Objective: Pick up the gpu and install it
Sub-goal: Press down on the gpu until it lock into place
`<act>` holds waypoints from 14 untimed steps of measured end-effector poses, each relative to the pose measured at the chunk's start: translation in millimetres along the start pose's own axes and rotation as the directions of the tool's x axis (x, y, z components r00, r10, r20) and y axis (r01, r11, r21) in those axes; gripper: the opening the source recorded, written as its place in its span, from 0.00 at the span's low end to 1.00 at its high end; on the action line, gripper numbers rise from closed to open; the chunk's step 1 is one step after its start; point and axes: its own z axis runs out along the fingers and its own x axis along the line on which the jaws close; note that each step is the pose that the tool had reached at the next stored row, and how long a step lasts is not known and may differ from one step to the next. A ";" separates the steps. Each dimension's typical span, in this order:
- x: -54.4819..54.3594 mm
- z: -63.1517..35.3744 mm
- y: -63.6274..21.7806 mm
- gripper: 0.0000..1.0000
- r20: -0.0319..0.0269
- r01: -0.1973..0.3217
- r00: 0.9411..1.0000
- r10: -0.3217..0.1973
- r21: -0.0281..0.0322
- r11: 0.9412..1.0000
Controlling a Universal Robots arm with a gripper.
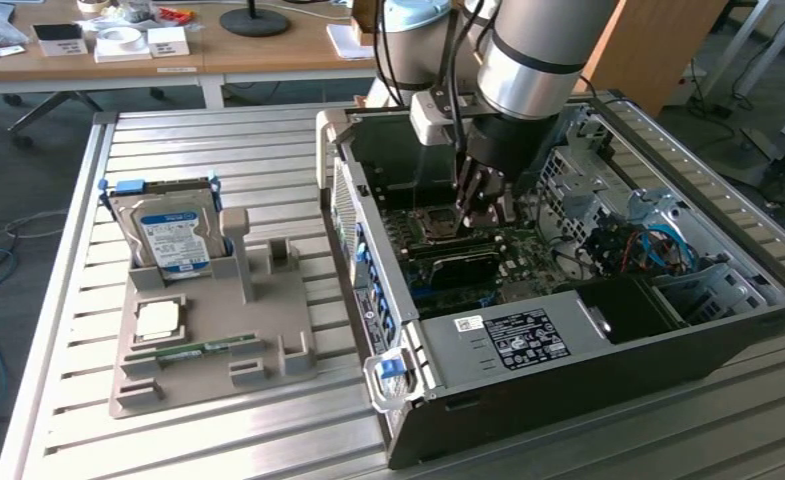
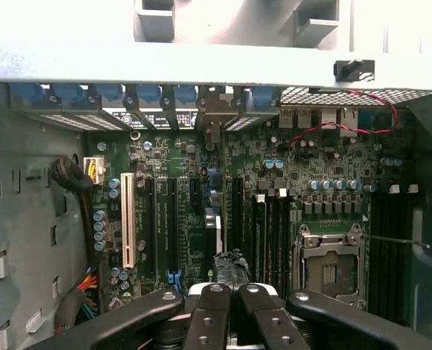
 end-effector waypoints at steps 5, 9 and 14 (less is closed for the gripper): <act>0.0 0.6 -1.4 0.11 0.000 0.000 1.000 0.000 0.000 1.000; 0.5 6.1 -1.6 0.11 0.000 0.000 1.000 0.000 0.000 1.000; 0.9 10.6 -2.1 0.11 0.001 0.000 1.000 0.000 0.000 1.000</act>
